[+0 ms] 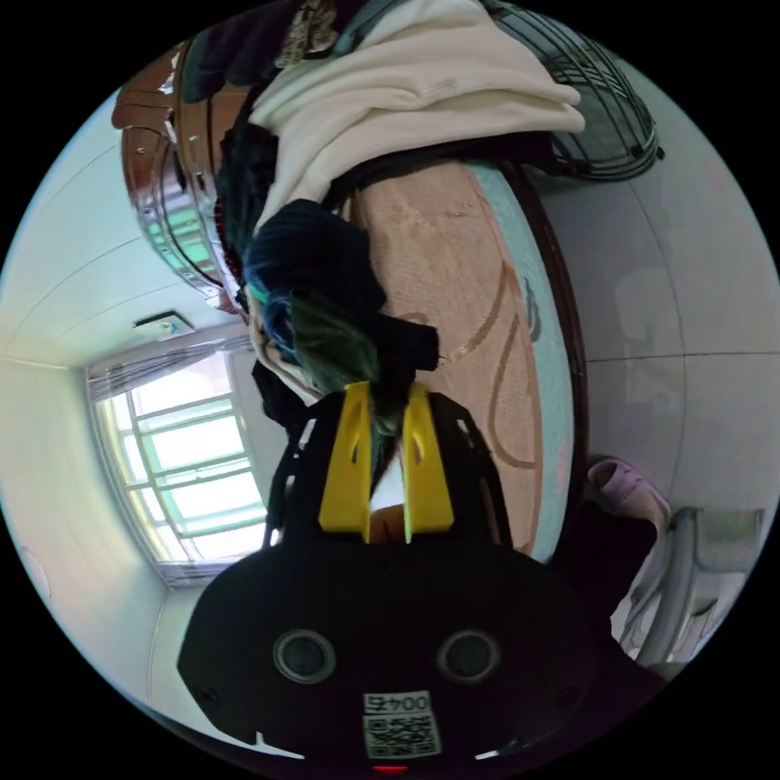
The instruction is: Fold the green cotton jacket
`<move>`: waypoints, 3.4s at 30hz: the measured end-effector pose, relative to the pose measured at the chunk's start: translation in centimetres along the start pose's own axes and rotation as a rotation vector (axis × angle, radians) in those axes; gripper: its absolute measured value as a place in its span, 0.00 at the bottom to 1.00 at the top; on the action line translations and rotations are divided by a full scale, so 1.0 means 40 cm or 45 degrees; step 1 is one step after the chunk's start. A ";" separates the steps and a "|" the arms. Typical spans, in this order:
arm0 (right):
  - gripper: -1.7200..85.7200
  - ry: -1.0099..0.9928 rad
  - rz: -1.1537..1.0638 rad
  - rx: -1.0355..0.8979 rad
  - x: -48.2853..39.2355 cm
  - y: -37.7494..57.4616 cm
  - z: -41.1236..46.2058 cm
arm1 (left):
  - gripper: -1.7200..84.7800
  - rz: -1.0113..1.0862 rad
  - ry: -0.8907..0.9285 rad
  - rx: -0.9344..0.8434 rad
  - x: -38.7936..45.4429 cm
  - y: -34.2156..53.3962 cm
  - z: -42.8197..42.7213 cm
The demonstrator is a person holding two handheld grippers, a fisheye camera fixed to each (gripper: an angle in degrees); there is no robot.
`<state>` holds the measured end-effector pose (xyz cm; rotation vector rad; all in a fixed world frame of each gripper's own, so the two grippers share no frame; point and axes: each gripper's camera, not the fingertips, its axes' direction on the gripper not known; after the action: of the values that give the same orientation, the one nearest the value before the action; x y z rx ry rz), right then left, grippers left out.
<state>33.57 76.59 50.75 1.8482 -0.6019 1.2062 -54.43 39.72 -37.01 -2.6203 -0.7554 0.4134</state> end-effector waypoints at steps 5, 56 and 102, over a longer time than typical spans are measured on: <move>0.03 -0.023 -0.152 0.067 -0.065 0.100 -0.028 | 0.03 0.016 -0.015 0.001 0.000 -0.014 -0.006; 0.11 0.212 -2.152 -1.017 -0.247 1.496 0.888 | 0.02 -0.423 0.641 0.258 -0.289 -0.063 0.082; 0.09 -0.447 -0.193 -0.749 0.003 -0.045 0.886 | 0.12 0.728 0.684 -0.060 0.508 -1.097 0.596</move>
<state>52.96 47.84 43.24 1.5601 -0.8819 0.5215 -66.46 91.99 -42.50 -2.7613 0.1634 -0.1731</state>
